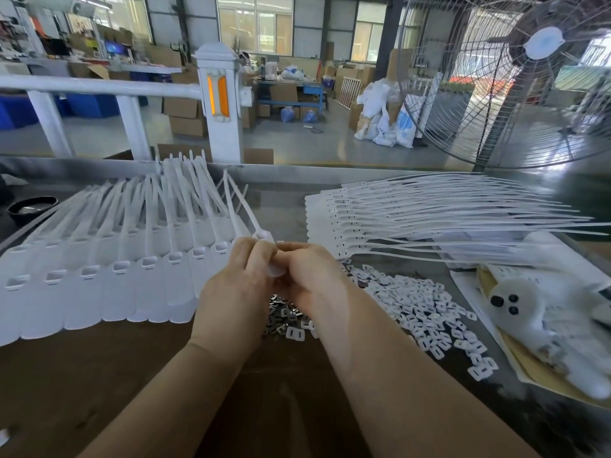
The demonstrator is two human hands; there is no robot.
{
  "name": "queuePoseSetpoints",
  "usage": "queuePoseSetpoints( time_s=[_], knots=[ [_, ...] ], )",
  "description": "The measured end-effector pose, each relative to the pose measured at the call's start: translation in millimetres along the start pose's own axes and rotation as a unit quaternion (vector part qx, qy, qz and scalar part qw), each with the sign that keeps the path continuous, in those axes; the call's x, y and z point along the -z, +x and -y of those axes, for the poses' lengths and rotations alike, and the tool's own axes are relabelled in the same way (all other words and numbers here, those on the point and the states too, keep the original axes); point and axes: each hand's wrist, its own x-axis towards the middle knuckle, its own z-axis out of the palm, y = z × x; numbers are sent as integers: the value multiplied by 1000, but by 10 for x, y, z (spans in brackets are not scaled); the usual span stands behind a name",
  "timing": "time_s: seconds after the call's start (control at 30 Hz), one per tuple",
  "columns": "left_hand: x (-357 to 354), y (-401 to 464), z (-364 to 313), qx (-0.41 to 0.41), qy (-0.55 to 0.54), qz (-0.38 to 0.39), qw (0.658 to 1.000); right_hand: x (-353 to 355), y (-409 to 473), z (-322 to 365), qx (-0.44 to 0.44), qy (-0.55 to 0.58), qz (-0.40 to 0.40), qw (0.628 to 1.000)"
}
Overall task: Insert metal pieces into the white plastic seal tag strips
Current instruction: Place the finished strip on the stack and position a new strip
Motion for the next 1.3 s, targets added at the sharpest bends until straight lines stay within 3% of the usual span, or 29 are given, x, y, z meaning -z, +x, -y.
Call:
queuePoseSetpoints(
  time_s=[0.23,0.43,0.53,0.87,1.03,1.17,1.3],
  knots=[
    [10,-17,57,-19,123,-71,990,50,-45,17,144,52,47,987],
    [150,-92,229,93,179,49,978,166,-31,14,127,61,-1,990],
    [206,-118,297,119,203,62,970,201,-35,-22,111,62,-9,992],
    [302,57,103,23,176,-73,981,385,-126,35,114,227,23,967],
    [243,115,64,16,182,-41,982,726,-167,116,120,245,-128,954],
    [20,72,-38,-31,236,54,970,972,-183,101,149,122,-301,934],
    [-223,8,-193,-51,216,122,967,1186,-208,47,189,-33,-420,887]
  ],
)
